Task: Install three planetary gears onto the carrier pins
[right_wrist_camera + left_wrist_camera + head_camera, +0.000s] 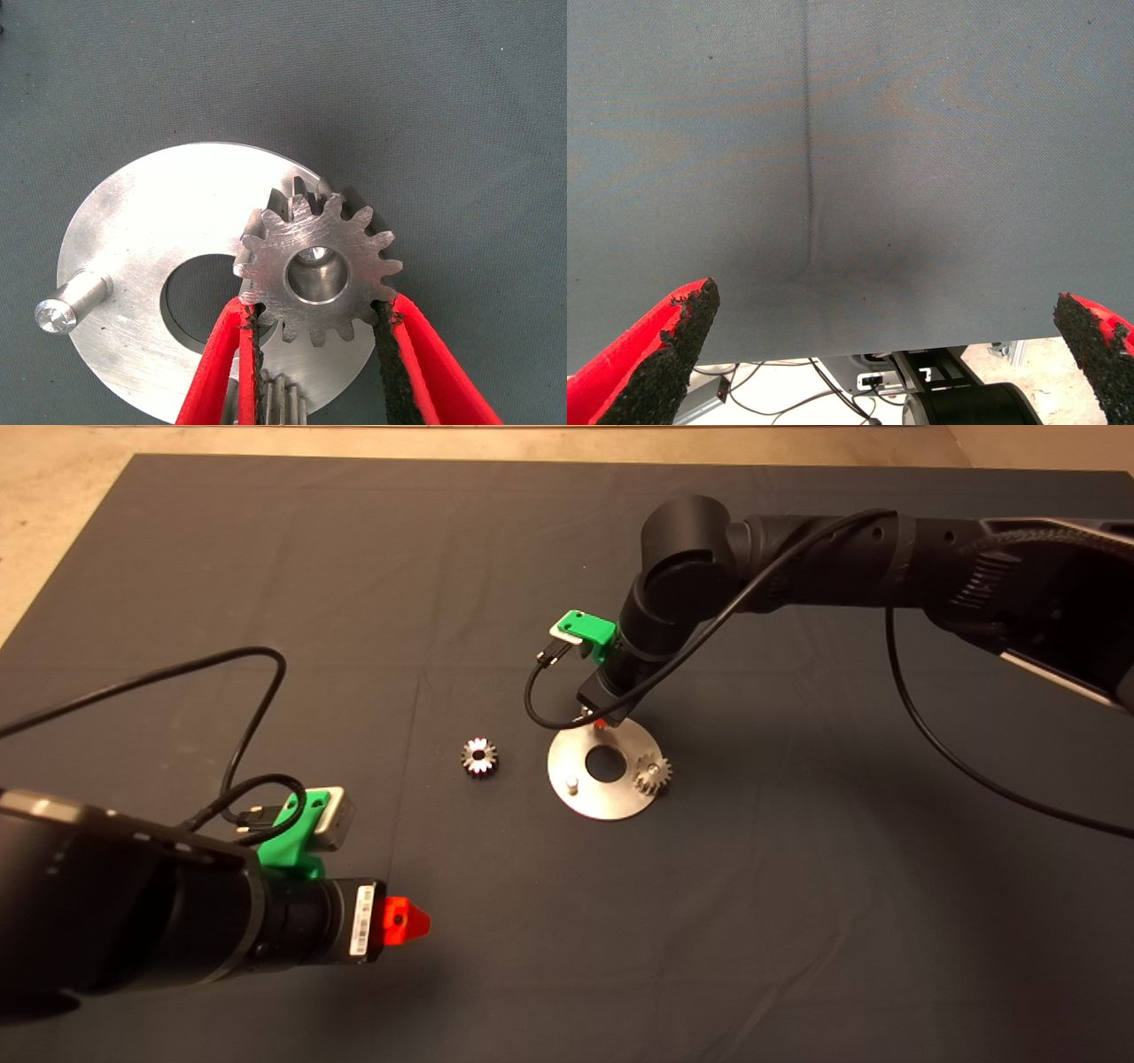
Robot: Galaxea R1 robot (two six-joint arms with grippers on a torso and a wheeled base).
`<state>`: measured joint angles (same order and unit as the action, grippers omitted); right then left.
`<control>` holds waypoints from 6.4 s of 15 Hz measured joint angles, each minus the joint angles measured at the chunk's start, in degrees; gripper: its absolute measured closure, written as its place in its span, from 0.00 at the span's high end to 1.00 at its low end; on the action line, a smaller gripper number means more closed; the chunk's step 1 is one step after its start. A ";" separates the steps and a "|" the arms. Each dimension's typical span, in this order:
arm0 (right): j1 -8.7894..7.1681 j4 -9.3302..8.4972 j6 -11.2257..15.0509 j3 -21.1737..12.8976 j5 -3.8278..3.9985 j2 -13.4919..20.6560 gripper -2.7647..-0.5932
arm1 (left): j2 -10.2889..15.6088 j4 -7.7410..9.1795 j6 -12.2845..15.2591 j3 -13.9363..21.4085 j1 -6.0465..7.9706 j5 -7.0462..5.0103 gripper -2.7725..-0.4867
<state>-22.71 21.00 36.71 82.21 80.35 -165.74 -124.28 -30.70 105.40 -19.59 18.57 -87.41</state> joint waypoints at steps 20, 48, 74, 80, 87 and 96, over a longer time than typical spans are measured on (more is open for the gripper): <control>0.00 0.02 -0.01 0.11 0.27 -0.30 0.03 | 0.30 0.00 0.00 0.00 0.00 -0.01 0.99; 0.96 0.05 -1.40 3.17 -0.66 -0.35 0.03 | 0.33 0.00 0.00 0.00 0.00 0.01 0.99; 0.76 0.05 -1.40 2.95 -0.91 -0.50 0.48 | 0.33 0.00 0.00 0.00 0.00 0.01 0.99; -2.84 0.00 1.00 -4.00 -0.61 0.11 0.55 | 0.35 0.00 0.00 0.00 0.00 -0.02 0.99; -12.01 -1.51 13.44 -31.22 3.84 17.98 0.55 | 0.45 0.00 0.00 0.00 0.00 0.00 0.99; -1.54 -2.28 33.24 -55.74 7.60 33.64 0.55 | -0.30 0.00 -0.04 0.00 0.00 0.02 0.99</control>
<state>-24.25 18.73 69.95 26.48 87.94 -132.11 -124.59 -30.70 105.36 -19.59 18.57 -87.39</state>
